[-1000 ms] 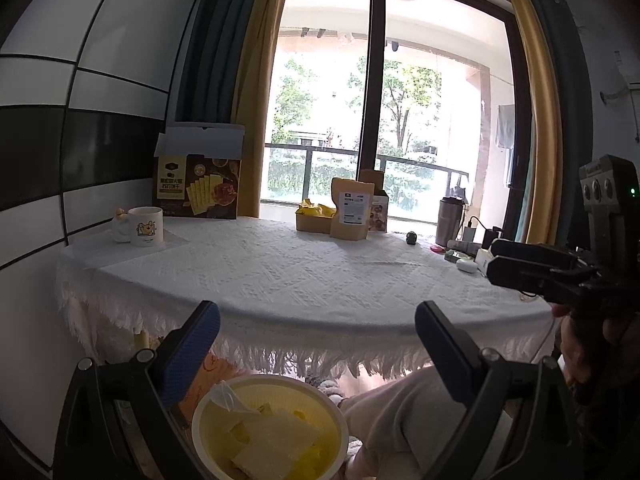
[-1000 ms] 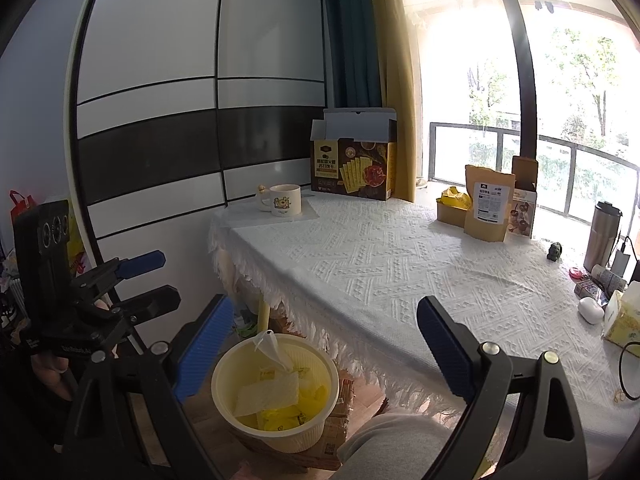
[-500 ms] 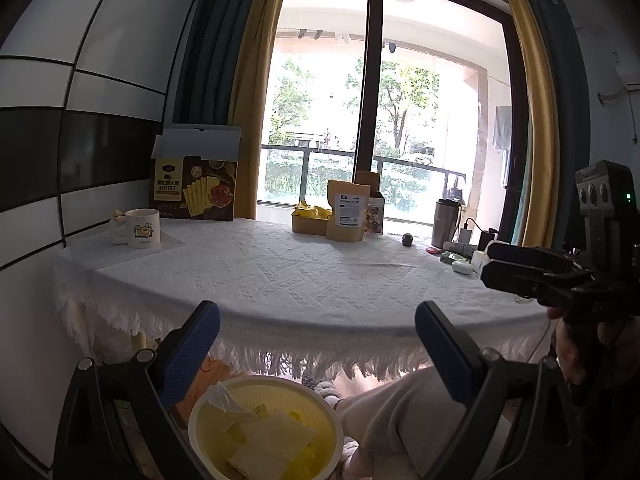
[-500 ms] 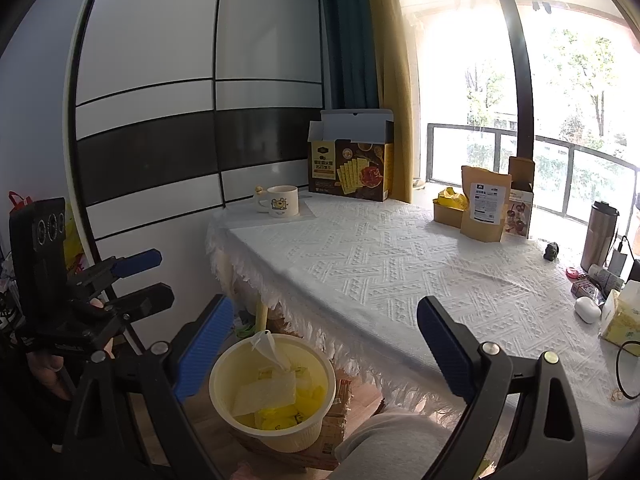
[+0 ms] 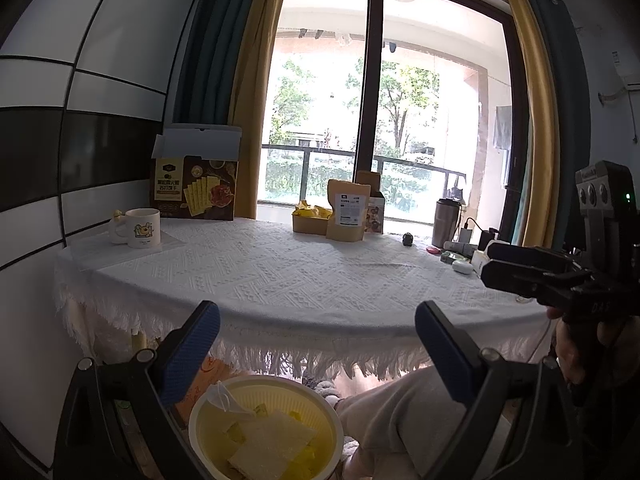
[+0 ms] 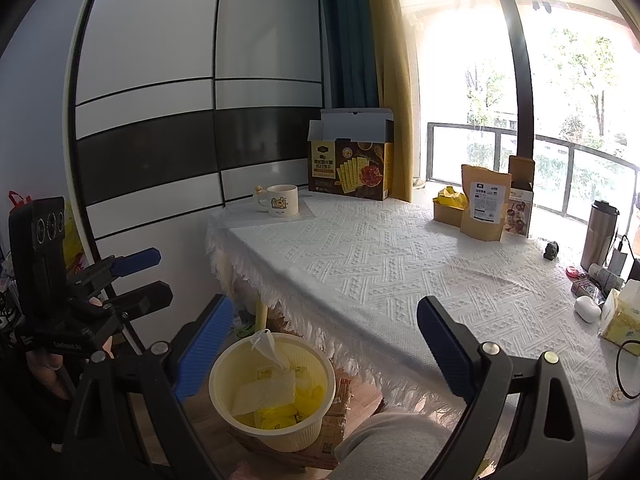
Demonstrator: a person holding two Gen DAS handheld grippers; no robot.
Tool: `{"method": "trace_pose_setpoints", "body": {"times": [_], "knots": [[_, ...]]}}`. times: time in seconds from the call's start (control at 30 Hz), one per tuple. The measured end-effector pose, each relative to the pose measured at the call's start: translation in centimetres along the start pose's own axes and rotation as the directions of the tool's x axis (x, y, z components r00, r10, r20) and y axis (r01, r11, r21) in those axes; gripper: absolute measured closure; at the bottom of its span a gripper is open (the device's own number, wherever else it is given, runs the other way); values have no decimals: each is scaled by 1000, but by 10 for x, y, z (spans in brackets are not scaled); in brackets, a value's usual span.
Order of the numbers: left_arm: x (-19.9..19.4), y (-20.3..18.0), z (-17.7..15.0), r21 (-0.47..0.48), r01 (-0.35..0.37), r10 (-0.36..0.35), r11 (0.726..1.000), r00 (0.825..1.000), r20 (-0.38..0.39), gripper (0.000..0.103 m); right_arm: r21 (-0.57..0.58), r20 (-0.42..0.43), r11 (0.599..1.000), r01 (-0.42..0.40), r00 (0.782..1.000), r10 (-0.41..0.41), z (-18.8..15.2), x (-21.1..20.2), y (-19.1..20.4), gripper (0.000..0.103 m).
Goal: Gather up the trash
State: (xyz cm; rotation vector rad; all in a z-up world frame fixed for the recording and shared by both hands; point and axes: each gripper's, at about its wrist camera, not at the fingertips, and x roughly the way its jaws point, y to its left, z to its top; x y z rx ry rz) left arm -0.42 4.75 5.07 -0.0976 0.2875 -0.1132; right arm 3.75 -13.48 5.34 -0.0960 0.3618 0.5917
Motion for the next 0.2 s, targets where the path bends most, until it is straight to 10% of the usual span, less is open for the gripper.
{"method": "trace_pose_setpoints", "body": {"times": [0.2], "knots": [[0,2,0,1,-1,1,1000,1000,0,5,-3,-7,1000,-1,1000,1,0,2,1,11]]}}
